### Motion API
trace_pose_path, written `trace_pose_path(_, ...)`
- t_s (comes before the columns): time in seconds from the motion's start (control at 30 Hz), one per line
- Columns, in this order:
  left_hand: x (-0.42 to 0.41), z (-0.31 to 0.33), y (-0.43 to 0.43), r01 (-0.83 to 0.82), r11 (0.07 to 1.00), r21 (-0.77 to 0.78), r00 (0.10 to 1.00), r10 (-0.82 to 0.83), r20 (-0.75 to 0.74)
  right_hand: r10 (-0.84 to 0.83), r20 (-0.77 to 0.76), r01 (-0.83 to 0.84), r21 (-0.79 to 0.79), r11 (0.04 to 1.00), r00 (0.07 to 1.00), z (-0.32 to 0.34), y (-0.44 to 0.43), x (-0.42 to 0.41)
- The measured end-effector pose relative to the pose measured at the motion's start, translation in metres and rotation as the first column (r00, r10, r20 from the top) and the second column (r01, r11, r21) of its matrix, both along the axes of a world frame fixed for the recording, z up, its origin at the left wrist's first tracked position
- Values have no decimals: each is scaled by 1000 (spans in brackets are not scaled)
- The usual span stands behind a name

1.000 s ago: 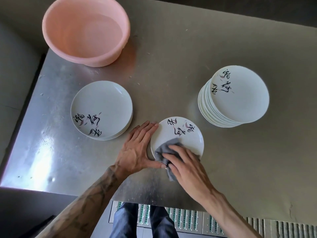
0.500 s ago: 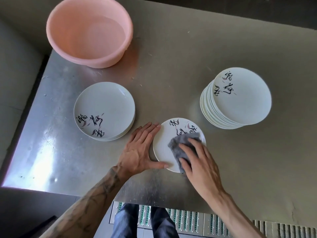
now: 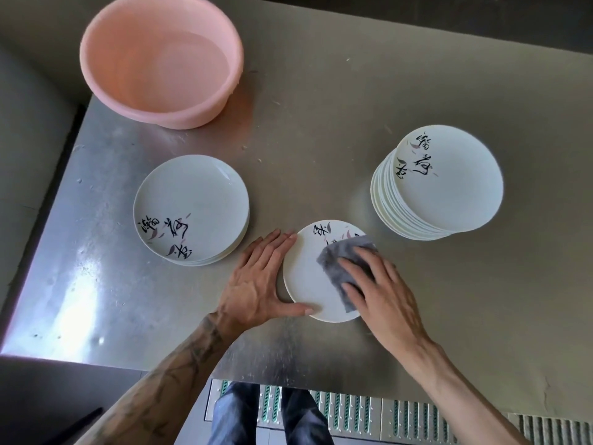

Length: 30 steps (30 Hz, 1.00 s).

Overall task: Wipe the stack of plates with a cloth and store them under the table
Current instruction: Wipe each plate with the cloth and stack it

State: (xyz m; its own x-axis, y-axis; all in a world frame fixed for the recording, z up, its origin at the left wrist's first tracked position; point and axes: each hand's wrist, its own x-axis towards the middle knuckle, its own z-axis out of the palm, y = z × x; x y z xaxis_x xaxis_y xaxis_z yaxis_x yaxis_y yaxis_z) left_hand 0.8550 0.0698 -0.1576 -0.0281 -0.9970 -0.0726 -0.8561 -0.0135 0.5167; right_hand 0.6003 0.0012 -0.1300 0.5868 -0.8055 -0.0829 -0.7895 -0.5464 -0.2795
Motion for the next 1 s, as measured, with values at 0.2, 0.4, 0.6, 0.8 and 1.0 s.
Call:
trace_pose_path(0.2, 0, -1, 0, 2, 1000, 7, 1000, -2, 18, -42, 81, 34, 95, 995, 996, 6, 50, 10)
trace_pose_path(0.4, -1, 2, 0, 5, 1000, 13, 1000, -5, 7, -99, 62, 94, 73, 993, 993, -2, 6, 39)
trace_pose_path(0.6, -2, 2, 0, -30, 1000, 6, 999, 30, -20, 86, 95, -94, 83, 992, 992, -7, -8, 58)
trace_pose_path(0.8, -2, 2, 1, -34, 999, 28, 999, 35, -9, -162, 107, 167, -40, 985, 981, -2, -6, 6)
trace_pose_path(1.0, 1, 3, 1, 63, 997, 50, 997, -65, 35, -445, 306, 439, 91, 894, 842, -3, 45, 1)
